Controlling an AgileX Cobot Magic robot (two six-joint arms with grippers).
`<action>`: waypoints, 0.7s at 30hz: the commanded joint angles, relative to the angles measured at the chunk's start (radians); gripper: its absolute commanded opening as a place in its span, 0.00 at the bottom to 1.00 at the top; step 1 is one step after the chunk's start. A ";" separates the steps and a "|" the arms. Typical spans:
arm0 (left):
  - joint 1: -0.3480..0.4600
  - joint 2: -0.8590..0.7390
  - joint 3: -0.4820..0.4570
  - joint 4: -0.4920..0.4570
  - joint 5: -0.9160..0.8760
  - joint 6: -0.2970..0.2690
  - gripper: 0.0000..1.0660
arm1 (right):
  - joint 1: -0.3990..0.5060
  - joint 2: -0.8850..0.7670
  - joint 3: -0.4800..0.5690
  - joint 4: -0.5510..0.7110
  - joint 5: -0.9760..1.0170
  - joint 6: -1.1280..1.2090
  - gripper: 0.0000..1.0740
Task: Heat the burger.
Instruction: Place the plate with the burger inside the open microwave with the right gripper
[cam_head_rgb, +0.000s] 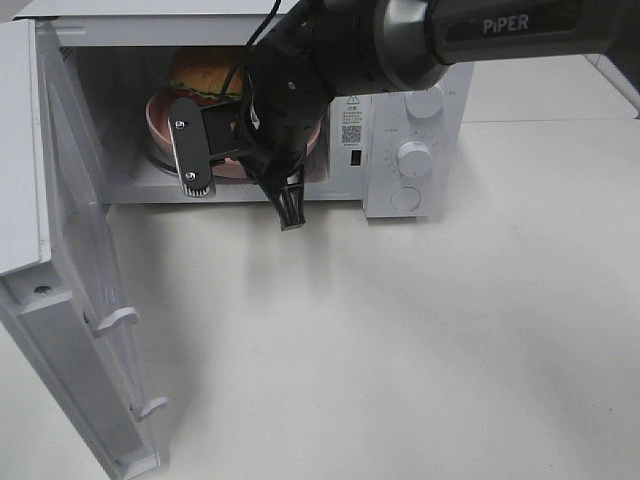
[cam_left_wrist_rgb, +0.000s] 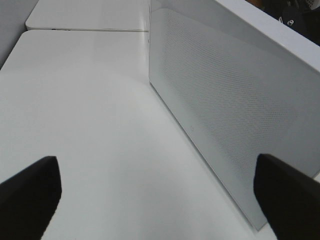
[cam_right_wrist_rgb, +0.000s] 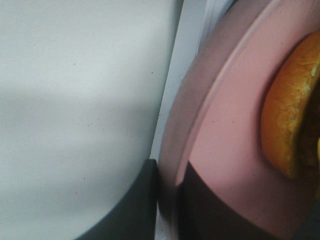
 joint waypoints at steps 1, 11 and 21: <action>-0.004 -0.021 0.005 -0.005 -0.011 -0.003 0.94 | -0.016 0.006 -0.049 -0.036 -0.054 0.001 0.00; -0.004 -0.021 0.005 0.001 -0.011 -0.003 0.94 | -0.016 0.044 -0.099 -0.058 -0.066 0.001 0.00; -0.004 -0.021 0.005 0.003 -0.011 -0.003 0.94 | -0.016 0.070 -0.106 -0.073 -0.076 0.001 0.02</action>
